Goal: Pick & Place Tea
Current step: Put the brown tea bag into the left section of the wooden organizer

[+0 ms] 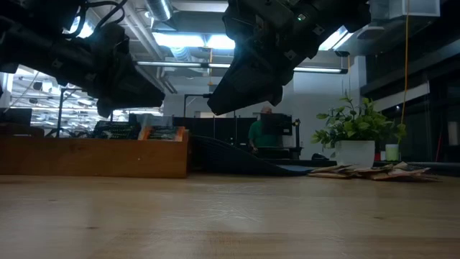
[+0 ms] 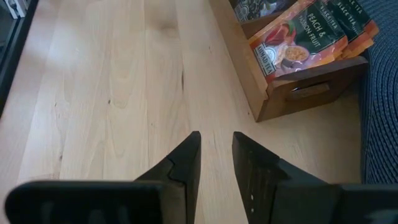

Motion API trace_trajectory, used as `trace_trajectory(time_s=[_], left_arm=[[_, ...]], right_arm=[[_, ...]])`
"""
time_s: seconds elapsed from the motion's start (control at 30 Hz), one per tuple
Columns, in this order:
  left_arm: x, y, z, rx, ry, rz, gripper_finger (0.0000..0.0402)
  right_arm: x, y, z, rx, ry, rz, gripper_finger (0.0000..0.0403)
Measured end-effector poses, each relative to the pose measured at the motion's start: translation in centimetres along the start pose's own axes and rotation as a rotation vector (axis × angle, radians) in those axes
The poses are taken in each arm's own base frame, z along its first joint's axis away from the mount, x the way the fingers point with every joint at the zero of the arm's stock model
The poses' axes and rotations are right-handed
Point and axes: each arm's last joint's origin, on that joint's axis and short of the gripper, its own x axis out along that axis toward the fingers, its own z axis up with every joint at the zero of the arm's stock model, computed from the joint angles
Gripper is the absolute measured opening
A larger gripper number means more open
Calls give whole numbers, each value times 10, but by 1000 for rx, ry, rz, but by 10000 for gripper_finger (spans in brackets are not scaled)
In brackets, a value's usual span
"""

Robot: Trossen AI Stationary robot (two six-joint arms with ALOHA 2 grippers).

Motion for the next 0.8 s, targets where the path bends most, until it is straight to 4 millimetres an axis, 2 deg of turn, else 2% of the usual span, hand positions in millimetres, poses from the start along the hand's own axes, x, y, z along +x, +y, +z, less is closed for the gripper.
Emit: trace_trajectory(time_s=[0.2, 0.37, 0.53, 0.67, 0.8], left_arm=[[0, -4, 6, 34, -41, -50, 130], [2, -20, 18, 98, -45, -250, 133], [7, -40, 31, 179, 43, -394, 127], [12, -51, 39, 242, 118, -422, 122], [13, -57, 46, 277, 136, -421, 120]], right_arm=[[0, 0, 0, 0, 0, 0, 94], [0, 1, 1, -7, -14, 6, 94], [-2, 5, 2, -32, -28, 21, 94], [-17, 12, 2, -43, -4, 27, 94], [-46, 20, 3, -52, 15, -39, 94]])
